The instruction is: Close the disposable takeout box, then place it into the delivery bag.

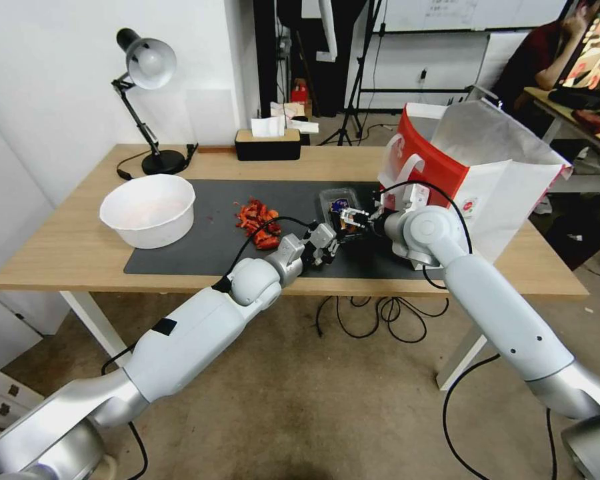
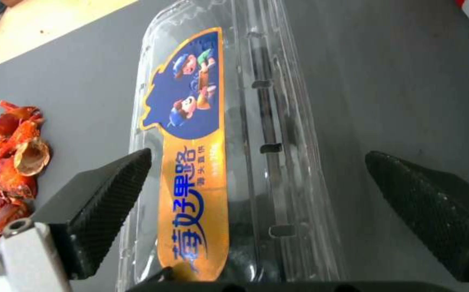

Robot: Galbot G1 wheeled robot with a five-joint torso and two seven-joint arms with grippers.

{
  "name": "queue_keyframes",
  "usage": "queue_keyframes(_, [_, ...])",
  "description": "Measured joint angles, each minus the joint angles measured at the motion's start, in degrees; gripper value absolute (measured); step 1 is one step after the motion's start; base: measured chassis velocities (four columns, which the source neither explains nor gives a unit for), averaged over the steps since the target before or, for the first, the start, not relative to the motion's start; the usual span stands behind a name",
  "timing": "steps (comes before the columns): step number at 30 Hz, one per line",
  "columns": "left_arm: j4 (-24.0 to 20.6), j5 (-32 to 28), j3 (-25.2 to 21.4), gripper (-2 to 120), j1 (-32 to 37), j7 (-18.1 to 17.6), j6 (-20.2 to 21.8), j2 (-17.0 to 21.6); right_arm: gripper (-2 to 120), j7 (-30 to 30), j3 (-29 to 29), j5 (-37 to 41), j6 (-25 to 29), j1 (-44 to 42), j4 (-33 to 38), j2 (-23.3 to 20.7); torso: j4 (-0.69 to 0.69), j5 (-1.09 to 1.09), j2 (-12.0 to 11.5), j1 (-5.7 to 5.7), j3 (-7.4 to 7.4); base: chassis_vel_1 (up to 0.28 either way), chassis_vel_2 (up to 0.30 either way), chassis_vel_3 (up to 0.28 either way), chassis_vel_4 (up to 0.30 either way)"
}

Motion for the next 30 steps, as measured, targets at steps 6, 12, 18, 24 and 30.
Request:
queue_keyframes(6, [0.1,0.0,0.1,0,-0.2,0.1,0.0,0.0,100,-0.1,-0.2,1.2,-0.5,0.6,-1.3,0.2,0.00,0.00,0.0,-0.01,0.00,0.000,0.000,0.000,0.000])
queue_keyframes(12, [0.2,0.0,0.1,0,-0.2,0.1,-0.2,-0.1,100,-0.8,-0.3,1.7,-1.6,1.0,-2.2,0.7,0.00,-0.01,0.0,-0.01,-0.01,0.000,0.000,0.000,0.000])
queue_keyframes(18, [0.2,0.0,0.1,0,-0.1,0.1,-0.2,-0.2,100,-0.9,-0.4,2.6,-2.1,1.5,-3.2,0.9,-0.01,-0.02,0.0,-0.01,-0.02,0.000,0.000,0.000,0.000])
queue_keyframes(24, [0.2,0.0,0.2,0,-0.2,0.1,-0.2,-0.2,100,-0.8,-0.4,3.7,-2.4,1.7,-3.4,1.1,-0.02,-0.01,0.0,-0.01,-0.01,0.000,0.000,0.000,0.000])
queue_keyframes(30, [0.2,0.0,0.3,0,-0.3,0.2,-0.2,-0.1,100,-0.4,-0.4,4.3,-2.6,1.9,-3.7,1.2,-0.01,-0.01,0.0,-0.02,-0.02,0.000,0.000,0.000,0.000])
